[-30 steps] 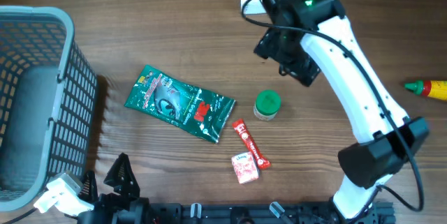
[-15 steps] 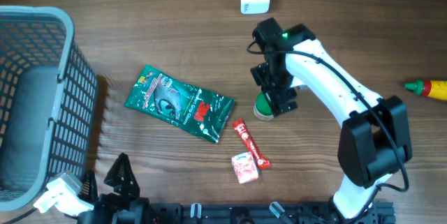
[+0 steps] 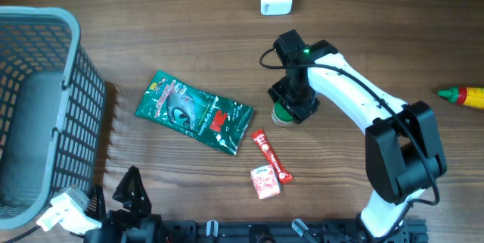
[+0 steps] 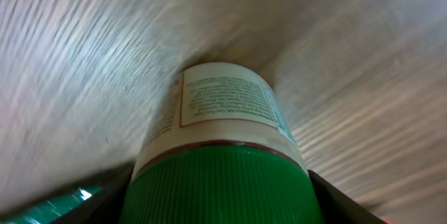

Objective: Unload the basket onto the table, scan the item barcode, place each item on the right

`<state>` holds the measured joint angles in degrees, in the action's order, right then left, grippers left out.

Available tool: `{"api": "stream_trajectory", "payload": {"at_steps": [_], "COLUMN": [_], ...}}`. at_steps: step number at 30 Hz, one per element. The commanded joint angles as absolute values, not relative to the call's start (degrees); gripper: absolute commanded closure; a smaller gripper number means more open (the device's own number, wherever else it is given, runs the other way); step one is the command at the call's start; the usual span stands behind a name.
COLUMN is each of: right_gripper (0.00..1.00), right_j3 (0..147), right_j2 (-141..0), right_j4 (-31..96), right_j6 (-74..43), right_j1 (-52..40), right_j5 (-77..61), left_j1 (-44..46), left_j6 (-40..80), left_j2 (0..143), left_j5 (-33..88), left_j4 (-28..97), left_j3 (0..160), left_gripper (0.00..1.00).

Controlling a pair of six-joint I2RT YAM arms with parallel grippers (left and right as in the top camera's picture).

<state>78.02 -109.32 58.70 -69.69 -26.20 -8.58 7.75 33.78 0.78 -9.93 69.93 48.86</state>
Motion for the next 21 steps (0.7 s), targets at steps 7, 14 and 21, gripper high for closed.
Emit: {"api": "stream_trajectory", "payload": {"at_steps": [7,14,21], "right_gripper": [0.33,0.23,0.02], "right_j3": [84.1,84.1,93.2], "right_j2": [-109.6,-109.6,-109.3], "right_j4": [63.0,60.6,69.0], "right_j6": [-6.9,2.9,-9.5], "right_j1": [-26.1,-26.2,-26.2], "right_j5": [-1.2,-0.8,-0.5], "left_j1": [7.3,7.3,7.3], "left_j6": [34.1,34.1,34.1], "left_j2": [0.3,0.3,0.3], "left_j5": [-9.7,-9.7,-9.7], "left_j4": [69.7,69.7,69.7], "left_j3": [49.0,49.0,49.0], "left_gripper": [0.00,0.00,0.00]}}
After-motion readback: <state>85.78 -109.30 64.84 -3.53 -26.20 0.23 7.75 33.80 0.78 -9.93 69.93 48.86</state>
